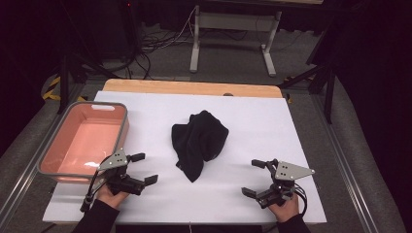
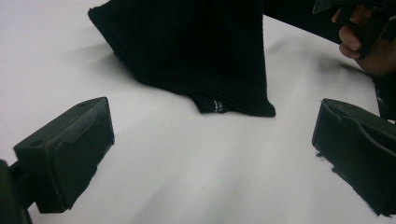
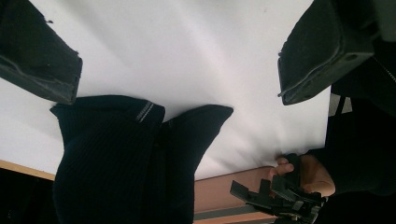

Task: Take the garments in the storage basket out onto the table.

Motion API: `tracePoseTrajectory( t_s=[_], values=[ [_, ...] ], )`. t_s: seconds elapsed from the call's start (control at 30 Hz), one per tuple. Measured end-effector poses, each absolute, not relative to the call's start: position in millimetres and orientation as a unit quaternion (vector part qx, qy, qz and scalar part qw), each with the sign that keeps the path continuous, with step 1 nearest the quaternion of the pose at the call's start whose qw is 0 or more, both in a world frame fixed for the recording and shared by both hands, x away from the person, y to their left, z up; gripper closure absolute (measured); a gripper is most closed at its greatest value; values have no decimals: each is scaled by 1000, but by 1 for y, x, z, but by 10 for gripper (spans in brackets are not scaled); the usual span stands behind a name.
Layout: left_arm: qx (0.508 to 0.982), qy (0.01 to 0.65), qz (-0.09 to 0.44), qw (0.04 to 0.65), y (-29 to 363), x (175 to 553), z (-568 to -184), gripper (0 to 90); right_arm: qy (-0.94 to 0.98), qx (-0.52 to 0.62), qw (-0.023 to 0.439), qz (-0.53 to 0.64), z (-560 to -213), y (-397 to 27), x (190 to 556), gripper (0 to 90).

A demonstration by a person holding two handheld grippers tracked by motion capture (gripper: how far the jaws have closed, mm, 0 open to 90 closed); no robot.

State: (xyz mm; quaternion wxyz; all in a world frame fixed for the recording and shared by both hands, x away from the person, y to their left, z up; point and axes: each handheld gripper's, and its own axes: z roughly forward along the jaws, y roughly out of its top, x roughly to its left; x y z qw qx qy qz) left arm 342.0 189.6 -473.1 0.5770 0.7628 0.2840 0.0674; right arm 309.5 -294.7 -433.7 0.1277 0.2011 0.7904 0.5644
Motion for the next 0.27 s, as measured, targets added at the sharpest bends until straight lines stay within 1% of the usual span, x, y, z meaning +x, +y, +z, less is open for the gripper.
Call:
tracePoseTrajectory(
  t_s=[0.27],
  values=[
    [758,284,68,583,191,342,-472,1,790,202,128,565,-434,-295,310,6]
  ],
)
